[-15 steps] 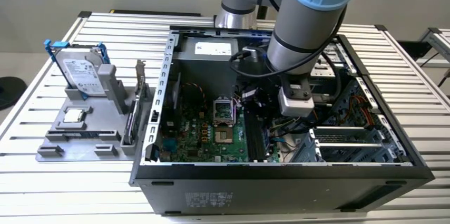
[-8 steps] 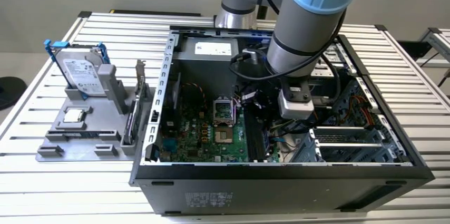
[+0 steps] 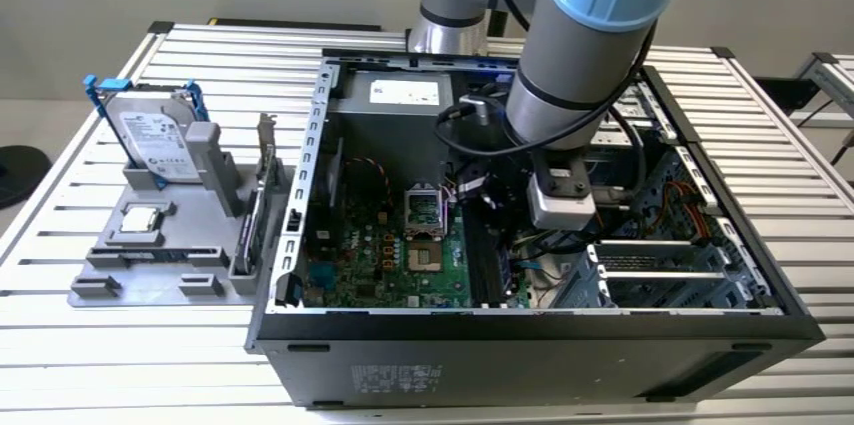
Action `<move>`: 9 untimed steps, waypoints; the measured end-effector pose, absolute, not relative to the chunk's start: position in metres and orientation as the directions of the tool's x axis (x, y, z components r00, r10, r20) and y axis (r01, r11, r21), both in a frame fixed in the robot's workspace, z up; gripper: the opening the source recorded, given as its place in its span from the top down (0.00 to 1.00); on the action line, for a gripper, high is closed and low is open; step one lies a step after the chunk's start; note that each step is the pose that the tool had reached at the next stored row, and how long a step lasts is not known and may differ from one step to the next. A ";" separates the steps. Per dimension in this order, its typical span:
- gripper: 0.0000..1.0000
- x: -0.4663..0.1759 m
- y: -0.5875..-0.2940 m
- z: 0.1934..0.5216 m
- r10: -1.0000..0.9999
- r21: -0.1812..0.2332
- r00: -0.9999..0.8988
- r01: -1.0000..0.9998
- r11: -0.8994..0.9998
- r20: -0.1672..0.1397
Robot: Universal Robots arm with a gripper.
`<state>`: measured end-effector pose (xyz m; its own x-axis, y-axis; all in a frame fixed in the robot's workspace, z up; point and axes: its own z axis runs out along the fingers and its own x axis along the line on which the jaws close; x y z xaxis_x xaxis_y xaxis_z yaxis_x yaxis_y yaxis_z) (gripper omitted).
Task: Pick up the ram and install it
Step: 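Insert the ram into the slot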
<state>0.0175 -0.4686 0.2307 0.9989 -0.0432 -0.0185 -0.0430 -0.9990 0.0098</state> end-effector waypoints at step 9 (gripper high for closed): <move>1.00 0.016 -0.470 0.229 -0.039 0.010 0.999 -0.039 -0.999 -0.019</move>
<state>0.0164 -0.4699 0.2287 0.9991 -0.0388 -0.0186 -0.0387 -0.9992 0.0100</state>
